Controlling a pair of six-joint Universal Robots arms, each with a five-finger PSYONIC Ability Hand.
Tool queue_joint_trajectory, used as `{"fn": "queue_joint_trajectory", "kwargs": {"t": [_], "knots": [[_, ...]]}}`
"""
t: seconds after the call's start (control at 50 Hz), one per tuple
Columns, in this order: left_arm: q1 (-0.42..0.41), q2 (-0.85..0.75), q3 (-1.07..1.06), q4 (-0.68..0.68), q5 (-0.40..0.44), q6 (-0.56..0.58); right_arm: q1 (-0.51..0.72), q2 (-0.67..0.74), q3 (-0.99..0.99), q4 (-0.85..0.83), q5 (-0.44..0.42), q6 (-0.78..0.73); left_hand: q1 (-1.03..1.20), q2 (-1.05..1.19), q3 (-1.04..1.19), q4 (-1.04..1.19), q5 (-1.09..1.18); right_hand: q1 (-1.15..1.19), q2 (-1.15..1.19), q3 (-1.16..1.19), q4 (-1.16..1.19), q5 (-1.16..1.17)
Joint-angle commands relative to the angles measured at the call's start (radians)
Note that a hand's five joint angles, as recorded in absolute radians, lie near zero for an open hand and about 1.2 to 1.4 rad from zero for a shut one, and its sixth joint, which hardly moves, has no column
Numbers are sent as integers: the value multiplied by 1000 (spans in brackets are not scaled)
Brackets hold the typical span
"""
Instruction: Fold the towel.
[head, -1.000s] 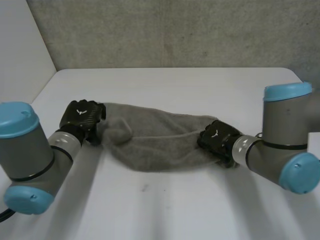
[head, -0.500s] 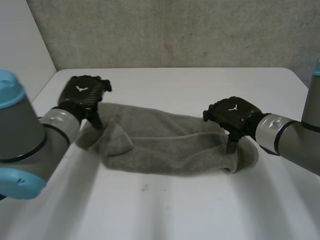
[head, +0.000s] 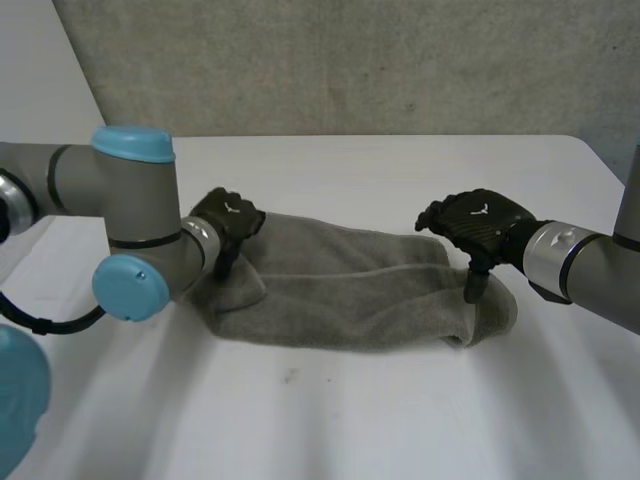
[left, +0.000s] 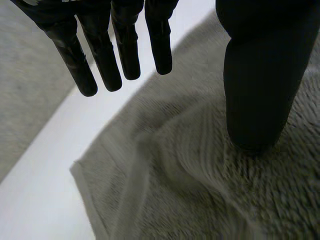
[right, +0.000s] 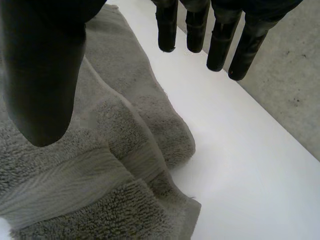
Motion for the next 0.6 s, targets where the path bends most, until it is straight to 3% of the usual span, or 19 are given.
{"fn": "queue_joint_trajectory", "kwargs": {"t": [0.02, 0.08, 0.12, 0.14, 0.18, 0.22, 0.46, 0.6], "knots": [[0, -69, 57, -98, 20, 68, -32, 47, -46, 7, 7, 2, 85, 83, 83, 83, 80, -63, -80, -76, -86, -65], [0, -73, 60, -107, 22, 71, -42, 66, -61, 7, 7, 4, 209, 206, 206, 206, 204, -63, -80, -76, -86, -65], [0, -69, 60, -107, 14, 68, -52, 82, -75, 7, 8, 4, 550, 548, 548, 548, 545, -63, -80, -76, -86, -65], [0, -69, 60, -107, 14, 68, -52, 83, -75, 7, 8, 4, 552, 549, 550, 550, 547, -63, -80, -76, -86, -65], [0, -52, 59, -105, 0, 68, -53, 89, -81, 7, 8, 4, 856, 853, 854, 854, 851, -63, -80, -76, -86, -65], [2, -35, 56, -105, -9, 65, -55, 96, -93, 7, 8, 4, 930, 927, 927, 928, 925, -63, -80, -76, -86, -65], [16, 185, -154, -58, -52, 59, -42, 130, -209, 42, 8, 91, 930, 928, 928, 928, 925, -63, -80, -76, -86, -65], [42, 402, -431, 92, -52, 62, -3, 252, -447, 227, -4, 183, 930, 928, 928, 928, 925, -63, -80, -76, -86, -65]]}}
